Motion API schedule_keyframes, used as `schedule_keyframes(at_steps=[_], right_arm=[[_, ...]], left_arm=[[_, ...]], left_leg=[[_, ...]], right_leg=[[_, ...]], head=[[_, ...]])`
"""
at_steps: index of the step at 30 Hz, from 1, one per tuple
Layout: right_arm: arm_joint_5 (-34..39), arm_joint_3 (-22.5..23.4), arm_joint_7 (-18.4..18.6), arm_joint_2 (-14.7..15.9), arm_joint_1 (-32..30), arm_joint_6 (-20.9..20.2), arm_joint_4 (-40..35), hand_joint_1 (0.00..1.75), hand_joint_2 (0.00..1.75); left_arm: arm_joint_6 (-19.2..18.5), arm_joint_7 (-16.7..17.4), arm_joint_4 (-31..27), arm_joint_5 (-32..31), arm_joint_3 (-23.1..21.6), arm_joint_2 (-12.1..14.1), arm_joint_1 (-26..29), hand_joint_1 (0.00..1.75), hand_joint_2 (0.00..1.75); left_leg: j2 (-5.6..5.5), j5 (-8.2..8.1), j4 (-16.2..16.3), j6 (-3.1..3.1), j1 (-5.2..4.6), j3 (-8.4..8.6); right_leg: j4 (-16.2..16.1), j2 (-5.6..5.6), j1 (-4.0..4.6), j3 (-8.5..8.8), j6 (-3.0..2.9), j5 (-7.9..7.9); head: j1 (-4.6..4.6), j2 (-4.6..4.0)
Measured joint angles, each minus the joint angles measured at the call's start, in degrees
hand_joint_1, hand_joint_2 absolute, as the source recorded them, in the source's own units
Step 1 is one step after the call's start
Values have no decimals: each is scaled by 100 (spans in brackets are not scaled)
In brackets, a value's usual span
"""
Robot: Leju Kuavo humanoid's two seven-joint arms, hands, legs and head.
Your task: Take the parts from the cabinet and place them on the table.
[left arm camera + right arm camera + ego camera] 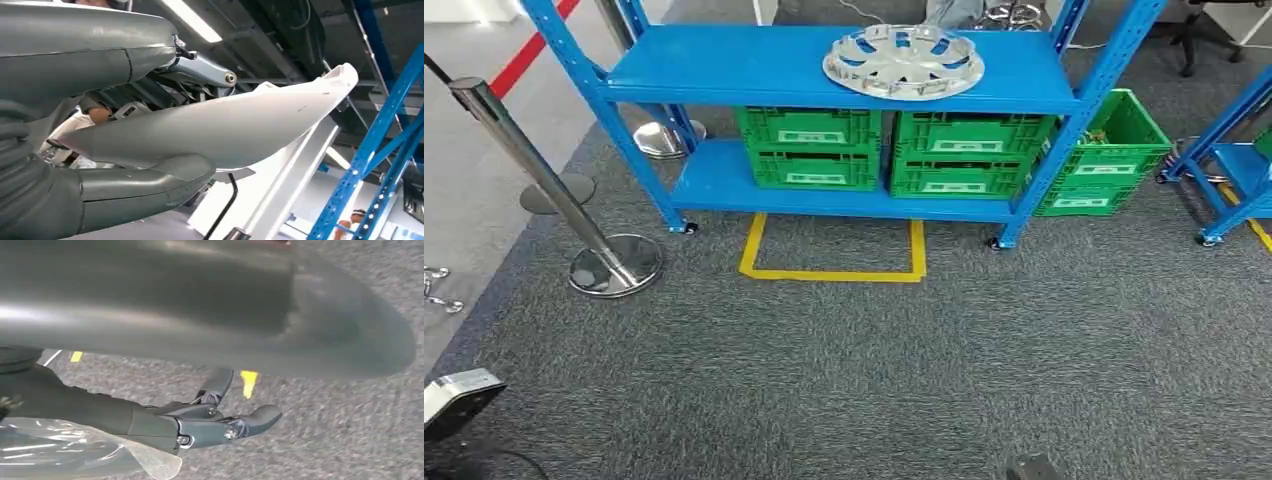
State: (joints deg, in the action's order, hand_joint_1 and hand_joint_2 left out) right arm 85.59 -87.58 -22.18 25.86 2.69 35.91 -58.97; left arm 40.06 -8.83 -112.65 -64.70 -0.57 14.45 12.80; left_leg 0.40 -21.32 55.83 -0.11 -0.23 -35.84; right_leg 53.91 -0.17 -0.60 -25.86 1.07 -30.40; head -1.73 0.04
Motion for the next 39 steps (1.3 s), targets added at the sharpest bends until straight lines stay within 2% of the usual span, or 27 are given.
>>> schedule_keyframes(at_steps=[2,4,5,6,7,9,10,11,12,15,17,19,20,21,22,24,25,26,27,30,31,33,34,35,36,37,39], right_arm=[[-2,7,-4,0,4,2,2,0,0],[-2,13,-7,0,6,7,2,0,0],[-2,13,-7,0,2,7,2,0,0],[0,13,-4,0,-1,7,2,0,0],[0,13,-7,0,1,9,2,0,0],[-2,15,-7,0,2,15,2,0,0],[-2,17,-7,0,1,15,0,0,0],[-4,22,-9,-7,9,17,0,0,0],[-4,22,-9,-7,4,20,0,0,0],[-7,24,-13,-7,-3,37,0,0,0],[-22,22,-15,-9,-13,46,0,0,0],[-22,26,-18,-9,-12,48,2,0,0],[-22,26,-17,-9,-11,48,2,0,0],[-22,26,-17,-9,-12,48,2,0,0],[-22,26,-15,-9,-13,48,2,0,0],[-33,33,-11,-9,-12,48,2,0,0],[-37,39,-11,-9,-9,48,2,0,0],[-42,55,-2,-9,-1,48,2,0,0],[-53,72,-2,-9,4,48,2,0,0],[-74,76,7,-9,-7,39,4,0,0],[-81,76,9,-11,-12,33,4,0,0],[-92,77,30,-11,-15,15,4,0,0],[-103,79,33,-11,-15,7,4,0,0],[-109,79,39,-11,-13,-4,4,0,0],[-116,79,46,-11,-14,-11,7,0,0],[-127,79,61,-11,-15,-20,9,0,0],[-142,85,79,-13,-14,-37,13,0,0]], left_arm=[[0,0,0,35,0,4,4,175,175],[0,0,2,44,-2,0,9,175,175],[0,0,2,44,-2,0,12,175,175],[0,0,2,44,-4,0,14,175,175],[0,0,2,44,-4,0,14,175,175],[0,0,2,46,-4,0,12,175,175],[0,-2,0,61,-2,2,9,175,175],[0,-9,0,63,-4,2,-2,175,175],[0,-9,-2,74,-4,2,-4,175,175],[0,-22,-2,76,-7,0,-4,175,175],[0,-88,-2,182,-20,0,-7,175,175],[0,-96,0,210,-28,-11,3,175,175],[0,-96,0,221,-33,-13,1,175,175],[0,-96,0,225,-39,-22,1,175,175],[0,-101,0,232,-48,-33,2,175,175],[0,-144,0,236,-63,-44,2,175,175],[0,-160,0,238,-72,-48,1,175,175],[0,-177,-2,238,-77,-57,4,175,175],[0,-184,-2,240,-81,-61,-2,175,175],[0,-195,-2,243,-92,-63,-6,175,175],[0,-195,-2,245,-92,-61,3,175,175],[0,-195,-2,266,-92,-48,1,175,175],[0,-195,-2,280,-96,-48,1,175,175],[0,-195,0,282,-103,-48,2,175,175],[0,-195,0,280,-107,-48,-2,175,175],[0,-195,0,278,-114,-46,-5,175,175],[-2,-192,0,264,-138,-44,-14,175,175]], left_leg=[[-13,-537,394,-75,20,-112],[-14,-1174,1406,-116,30,-382],[-14,-1298,1808,-123,32,-458],[-14,-1234,1947,-122,32,-432],[-14,-1042,1861,-113,31,-288],[-17,-661,1090,-66,30,268],[-24,-655,590,-25,26,596],[-29,-792,237,8,-1,793],[-25,-823,137,21,-2,815],[-15,-739,33,99,7,734],[17,-631,14,197,46,635],[19,-519,24,204,38,489],[19,-459,29,203,31,411],[19,-411,34,198,27,324],[19,-354,43,190,24,242],[19,-253,66,160,21,93],[15,-204,81,139,19,43],[11,-167,93,109,-6,16],[16,-126,103,80,-11,12],[15,-2,80,-16,2,3],[-2,-49,114,-44,18,-37],[-10,-688,626,-121,32,-189],[-10,-990,1094,-149,42,-314],[-10,-1174,1551,-167,48,-427],[-10,-1204,1820,-173,53,-471],[-10,-1124,1817,-171,54,-396],[-12,-710,1092,-131,53,92]], right_leg=[[32,-19,1,-33,-110,67],[93,-25,10,-192,-138,140],[131,-29,12,-281,-139,179],[174,-33,13,-365,-139,211],[223,-33,14,-458,-136,237],[318,-25,18,-600,-126,280],[358,-22,18,-647,-110,298],[394,-21,46,-708,-75,322],[393,-20,39,-732,-33,382],[371,-17,56,-798,68,511],[685,8,41,-986,106,16],[1507,7,25,-1199,143,-562],[1879,7,25,-1278,155,-709],[2098,7,25,-1280,162,-652],[2076,6,25,-1182,161,-393],[1545,7,26,-757,133,161],[1074,8,27,-426,110,195],[496,6,45,-22,90,-63],[98,15,46,205,69,-206],[49,21,54,107,-49,-189],[38,-11,22,77,-98,-134],[43,-24,28,-7,-175,-47],[50,-27,32,-46,-179,-10],[62,-31,39,-94,-177,20],[86,-33,42,-98,-174,42],[114,-34,43,-124,-167,58],[186,-27,44,-187,-158,70]], head=[[20,0],[22,0],[22,0],[17,0],[24,0],[24,0],[22,0],[17,0],[15,0],[15,0],[-13,0],[-6,0],[-9,0],[-9,0],[-9,0],[-9,0],[-11,0],[-11,0],[5,0],[2,0],[-13,0],[24,0],[26,0],[28,0],[24,0],[26,0],[26,0]])
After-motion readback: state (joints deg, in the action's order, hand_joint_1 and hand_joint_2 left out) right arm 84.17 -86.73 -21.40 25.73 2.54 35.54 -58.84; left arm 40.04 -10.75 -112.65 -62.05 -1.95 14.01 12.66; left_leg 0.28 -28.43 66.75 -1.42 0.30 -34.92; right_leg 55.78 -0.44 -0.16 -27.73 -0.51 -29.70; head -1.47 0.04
